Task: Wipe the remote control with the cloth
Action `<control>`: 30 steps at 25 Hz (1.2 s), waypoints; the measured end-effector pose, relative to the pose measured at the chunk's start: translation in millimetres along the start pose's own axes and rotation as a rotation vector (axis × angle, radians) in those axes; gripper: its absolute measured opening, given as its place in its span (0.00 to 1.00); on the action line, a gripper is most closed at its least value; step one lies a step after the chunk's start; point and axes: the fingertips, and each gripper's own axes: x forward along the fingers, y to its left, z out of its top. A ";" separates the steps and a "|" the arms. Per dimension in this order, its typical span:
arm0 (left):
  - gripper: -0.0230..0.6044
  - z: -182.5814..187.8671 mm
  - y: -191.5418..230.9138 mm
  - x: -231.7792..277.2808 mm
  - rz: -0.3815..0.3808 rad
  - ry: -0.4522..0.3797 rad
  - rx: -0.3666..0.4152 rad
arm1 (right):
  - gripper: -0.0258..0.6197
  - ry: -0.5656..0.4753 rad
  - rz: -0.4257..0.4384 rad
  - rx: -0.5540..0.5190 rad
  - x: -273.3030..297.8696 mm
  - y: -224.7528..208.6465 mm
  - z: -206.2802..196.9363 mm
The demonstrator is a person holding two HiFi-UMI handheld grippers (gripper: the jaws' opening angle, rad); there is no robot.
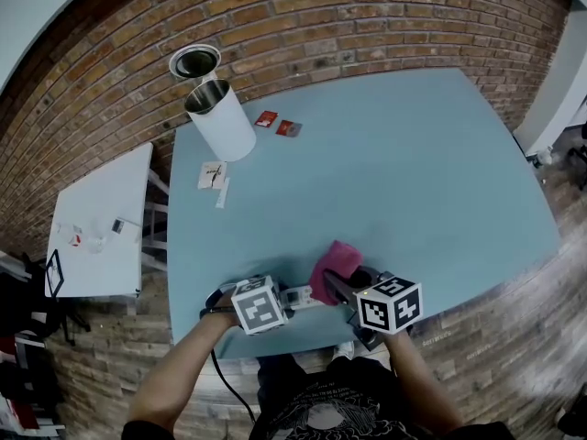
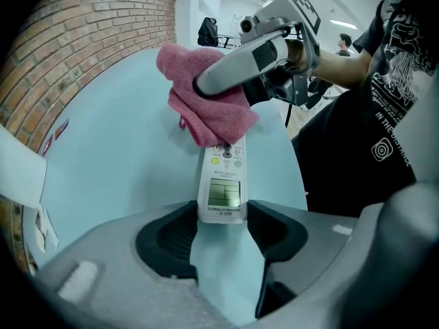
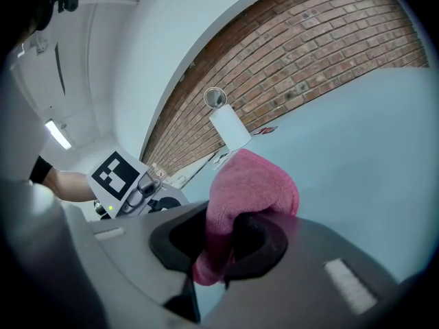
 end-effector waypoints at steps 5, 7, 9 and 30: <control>0.39 0.6 -0.1 -0.1 0.008 0.004 -0.013 | 0.14 -0.001 -0.026 0.021 -14.4 -19.5 2.6; 0.40 1.3 1.3 0.6 0.009 0.016 -0.007 | 0.14 0.003 -0.023 0.019 -14.7 -22.3 4.0; 0.40 0.4 1.4 1.0 0.009 0.026 0.005 | 0.14 0.008 -0.016 0.017 -13.1 -21.2 3.8; 0.37 30.8 -31.2 -88.9 0.248 -0.595 -0.321 | 0.14 -0.114 -0.120 -0.204 -28.7 74.4 13.4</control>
